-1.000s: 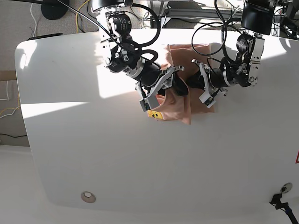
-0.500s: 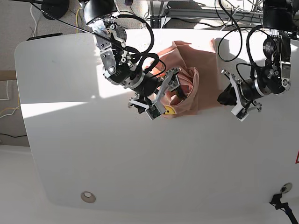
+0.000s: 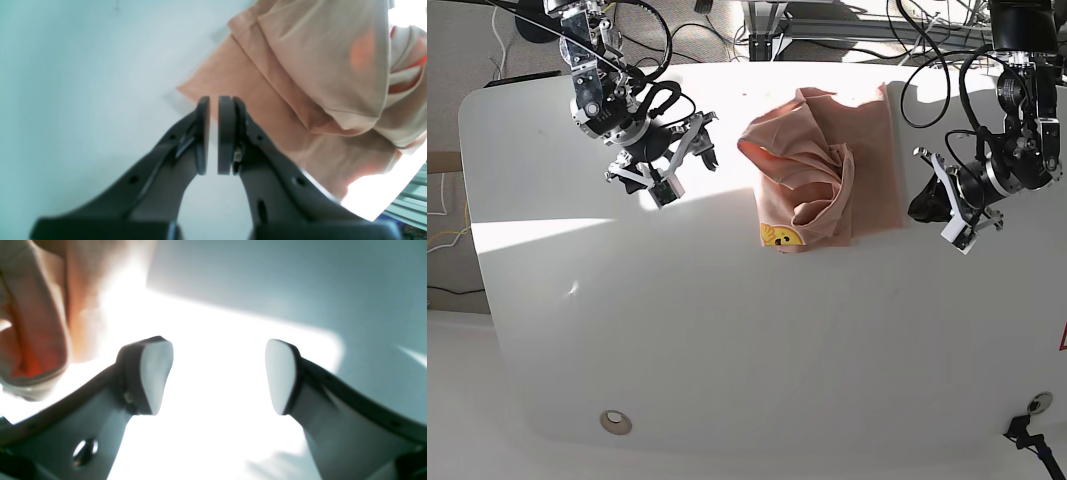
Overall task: Fold the T-shirt properly
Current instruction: 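Fold the opposite side inward over the shirt with the right gripper, then grasp the folded shirt with both grippers and tuck its edges together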
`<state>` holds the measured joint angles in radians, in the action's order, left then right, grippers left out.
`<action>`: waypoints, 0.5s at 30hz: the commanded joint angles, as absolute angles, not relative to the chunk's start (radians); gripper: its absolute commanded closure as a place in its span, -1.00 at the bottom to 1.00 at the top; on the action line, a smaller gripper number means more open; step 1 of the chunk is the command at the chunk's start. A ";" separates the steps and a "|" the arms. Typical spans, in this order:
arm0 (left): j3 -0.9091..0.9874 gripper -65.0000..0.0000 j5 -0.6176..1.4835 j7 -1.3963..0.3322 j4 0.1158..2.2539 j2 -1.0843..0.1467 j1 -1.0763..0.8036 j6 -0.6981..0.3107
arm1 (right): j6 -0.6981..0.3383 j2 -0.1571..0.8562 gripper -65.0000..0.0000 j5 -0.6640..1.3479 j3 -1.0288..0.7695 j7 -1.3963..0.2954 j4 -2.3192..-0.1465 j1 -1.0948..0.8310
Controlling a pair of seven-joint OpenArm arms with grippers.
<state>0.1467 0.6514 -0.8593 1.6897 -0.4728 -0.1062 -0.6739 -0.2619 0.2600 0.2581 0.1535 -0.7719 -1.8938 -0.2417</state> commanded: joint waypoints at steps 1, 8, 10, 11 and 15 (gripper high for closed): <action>0.156 0.88 0.667 -0.834 1.704 -0.490 -0.093 -0.676 | -0.262 0.237 -0.36 0.268 0.180 -0.750 -1.943 -0.246; 0.156 0.88 0.667 -0.834 1.702 -0.495 -0.093 -0.676 | -0.260 0.097 -0.36 0.268 0.348 -0.751 -1.951 -0.223; 0.156 0.88 0.667 -0.834 1.702 -0.495 -0.093 -0.676 | -0.260 0.050 -0.36 0.268 0.397 -0.754 -1.946 -0.193; 0.156 0.88 0.667 -0.834 1.702 -0.495 -0.093 -0.676 | -0.260 0.024 -0.36 0.268 0.420 -0.754 -1.942 -0.177; 0.157 0.88 0.668 -0.834 1.707 -0.496 -0.093 -0.676 | -0.260 -0.065 -0.36 0.268 0.499 -0.754 -1.862 -0.097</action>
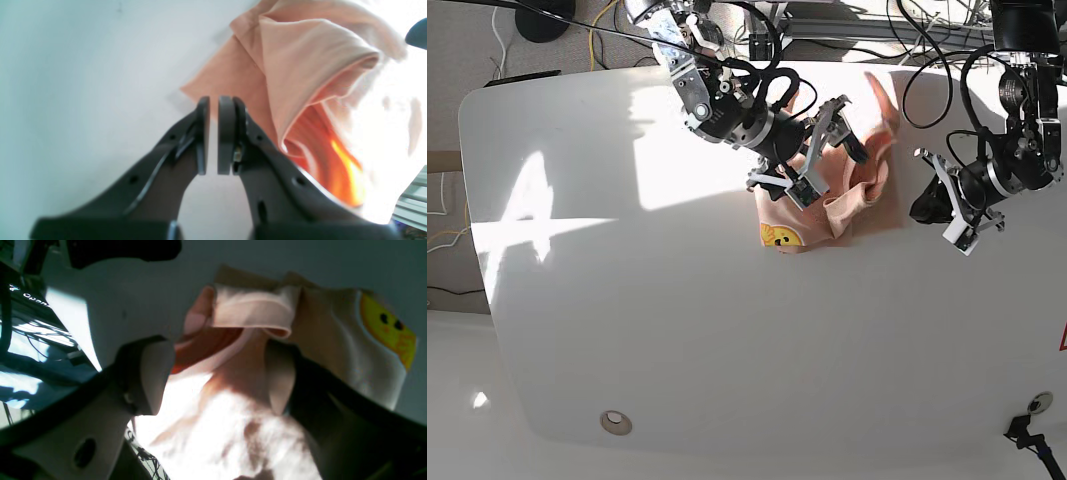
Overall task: Fold the T-shirt properly
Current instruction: 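Grasp the folded shirt with both grippers and tuck its edges together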
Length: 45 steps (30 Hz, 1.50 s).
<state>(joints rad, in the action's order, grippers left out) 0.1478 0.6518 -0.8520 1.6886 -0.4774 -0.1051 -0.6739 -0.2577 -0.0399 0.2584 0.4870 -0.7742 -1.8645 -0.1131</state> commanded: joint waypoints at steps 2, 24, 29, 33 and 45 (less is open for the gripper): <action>0.174 0.88 0.668 -0.834 1.709 -0.496 -0.093 -0.676 | -0.260 -0.082 -0.36 0.268 0.509 -0.754 -1.854 -0.068; 0.142 0.88 0.662 -0.835 1.853 -0.440 -0.351 -0.698 | -0.265 -0.021 0.36 0.268 0.398 -0.575 -1.475 0.171; -0.018 0.88 0.545 -0.835 1.761 -0.440 -0.282 -0.698 | -0.266 0.007 0.80 0.268 0.395 -0.475 -1.368 0.170; -0.179 0.88 0.378 -0.835 1.669 -0.438 -0.147 -0.698 | -0.262 0.071 0.95 0.268 0.394 -0.472 -1.415 0.101; -0.297 0.88 0.303 -0.834 1.524 -0.383 0.214 -0.698 | -0.260 0.116 0.94 0.268 0.240 -0.475 -1.728 -0.206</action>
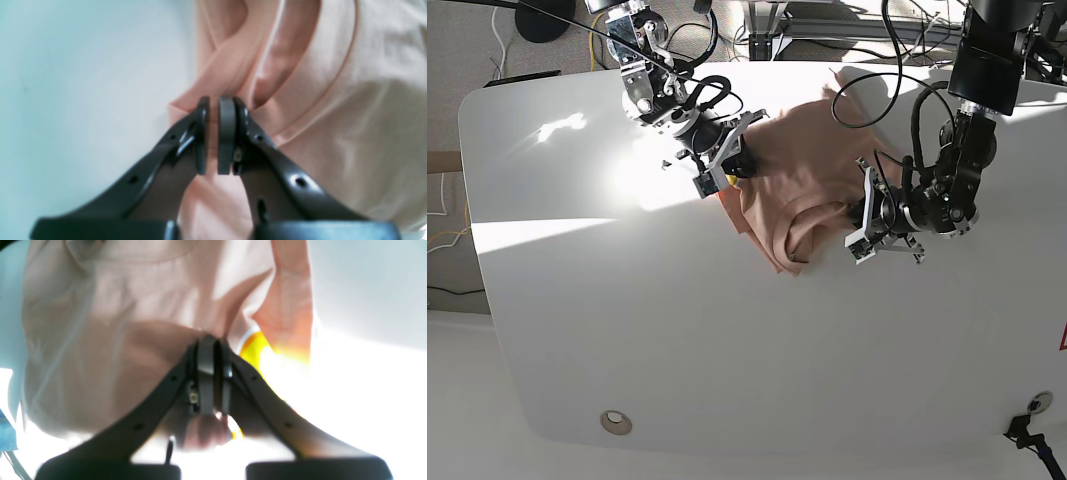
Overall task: Fold the T-shirt properly
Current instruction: 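Grasp the folded shirt with both grippers and tuck its edges together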
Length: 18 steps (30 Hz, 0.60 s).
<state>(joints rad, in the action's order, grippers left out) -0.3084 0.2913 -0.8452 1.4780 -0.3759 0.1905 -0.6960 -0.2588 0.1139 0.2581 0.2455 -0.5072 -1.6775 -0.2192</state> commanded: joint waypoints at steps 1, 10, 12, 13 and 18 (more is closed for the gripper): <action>-0.278 0.88 0.303 -0.834 1.557 -0.386 0.214 -0.698 | -0.260 0.120 0.94 0.268 0.240 -0.478 -1.761 -0.206; -0.005 0.88 0.302 -0.835 1.867 -0.384 -0.101 -0.698 | -0.259 0.074 0.94 0.268 0.243 -0.613 -1.791 -0.045; -0.001 0.88 0.302 -0.834 1.865 -0.383 -0.166 -0.698 | -0.260 0.062 0.94 0.268 0.243 -0.613 -1.707 0.008; -0.001 0.88 0.302 -0.834 1.865 -0.381 -0.193 -0.698 | -0.262 0.059 0.95 0.268 0.243 -0.608 -1.666 0.028; -0.005 0.88 0.298 -0.832 1.830 -0.334 -0.225 -0.698 | -0.266 0.065 0.96 0.268 0.243 -0.503 -1.517 0.059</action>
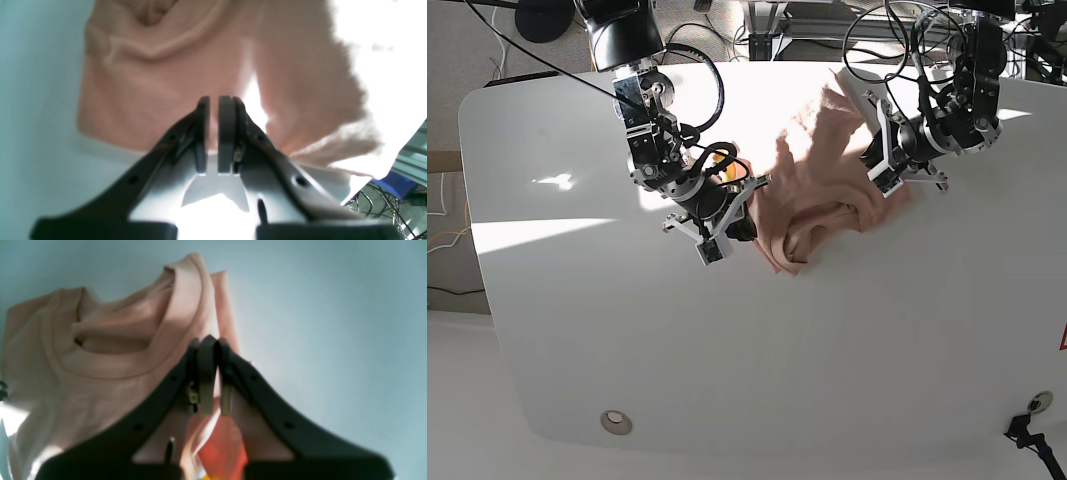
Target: Fold the T-shirt properly
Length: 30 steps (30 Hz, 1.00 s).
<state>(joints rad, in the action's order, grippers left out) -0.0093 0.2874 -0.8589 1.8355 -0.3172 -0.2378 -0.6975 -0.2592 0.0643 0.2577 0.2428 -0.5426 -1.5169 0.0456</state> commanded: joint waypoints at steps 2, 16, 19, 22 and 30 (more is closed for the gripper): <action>-0.007 0.88 0.298 -0.832 1.776 -0.312 -0.177 -0.698 | -0.266 0.087 0.96 0.268 0.242 -0.487 -1.500 0.039; -0.116 0.88 0.150 -0.759 1.554 -0.246 0.073 -0.698 | -0.262 0.173 0.96 0.268 0.186 -0.484 -1.650 -0.166; -0.111 0.88 0.150 -0.746 1.554 -0.246 0.076 -0.698 | -0.262 0.176 0.96 0.268 0.174 -0.492 -1.705 -0.180; -0.108 0.88 0.151 -0.702 1.557 -0.246 0.074 -0.698 | -0.262 0.177 0.96 0.268 0.174 -0.518 -1.765 -0.200; 0.024 0.88 0.151 -0.687 1.733 -0.248 -0.007 -0.698 | -0.259 0.208 0.96 0.265 0.174 -0.529 -1.888 -0.193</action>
<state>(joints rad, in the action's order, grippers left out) -0.0212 0.1532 -0.7017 1.6913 -0.2390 -0.0181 -0.7040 -0.2619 0.2005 0.2630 0.1783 -0.5564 -1.8629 -0.2024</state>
